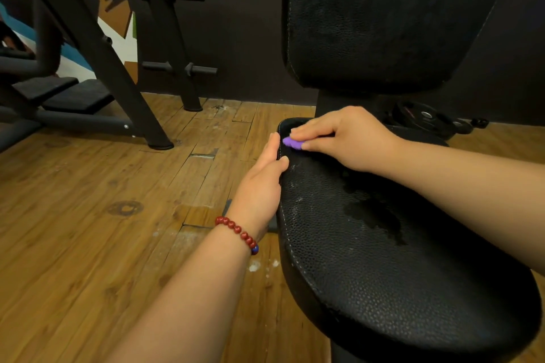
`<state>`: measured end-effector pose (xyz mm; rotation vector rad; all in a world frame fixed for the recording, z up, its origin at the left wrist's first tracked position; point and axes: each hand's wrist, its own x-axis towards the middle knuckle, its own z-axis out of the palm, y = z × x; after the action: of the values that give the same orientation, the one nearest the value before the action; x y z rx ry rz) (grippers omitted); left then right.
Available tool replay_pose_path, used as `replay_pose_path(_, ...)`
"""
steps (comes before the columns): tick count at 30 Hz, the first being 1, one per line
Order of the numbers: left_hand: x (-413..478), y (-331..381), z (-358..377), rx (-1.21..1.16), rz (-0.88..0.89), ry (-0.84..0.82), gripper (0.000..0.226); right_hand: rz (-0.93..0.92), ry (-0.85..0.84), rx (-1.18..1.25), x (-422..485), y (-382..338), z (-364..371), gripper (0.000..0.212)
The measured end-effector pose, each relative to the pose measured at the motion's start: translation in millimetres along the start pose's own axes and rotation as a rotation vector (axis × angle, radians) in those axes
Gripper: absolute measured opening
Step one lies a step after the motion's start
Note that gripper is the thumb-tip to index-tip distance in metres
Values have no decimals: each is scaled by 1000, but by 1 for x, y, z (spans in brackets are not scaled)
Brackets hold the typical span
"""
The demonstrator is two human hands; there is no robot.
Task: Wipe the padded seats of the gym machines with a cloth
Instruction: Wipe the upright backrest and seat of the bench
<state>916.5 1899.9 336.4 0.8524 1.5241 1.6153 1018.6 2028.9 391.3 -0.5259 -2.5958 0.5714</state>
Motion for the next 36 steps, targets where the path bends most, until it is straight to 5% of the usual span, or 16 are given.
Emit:
replay_pose_path(11, -2, -13, -8, 92, 121, -55, 49, 23, -112, 96, -26, -12, -5, 27)
replay_pose_path(19, 5, -27, -16, -23, 99, -117, 68, 82, -18, 6, 2, -19, 10, 23)
replay_pose_path(26, 5, -32, -20, -26, 104, -102, 57, -52, -193, 110, -42, -25, -10, 26)
replay_pose_path(32, 3, -30, -18, -11, 142, -70, 52, -21, -67, 66, -24, -27, 5, 26)
replay_pose_path(36, -6, -24, -19, 76, 171, -80, 47, -28, -162, 116, -41, -32, -3, 27)
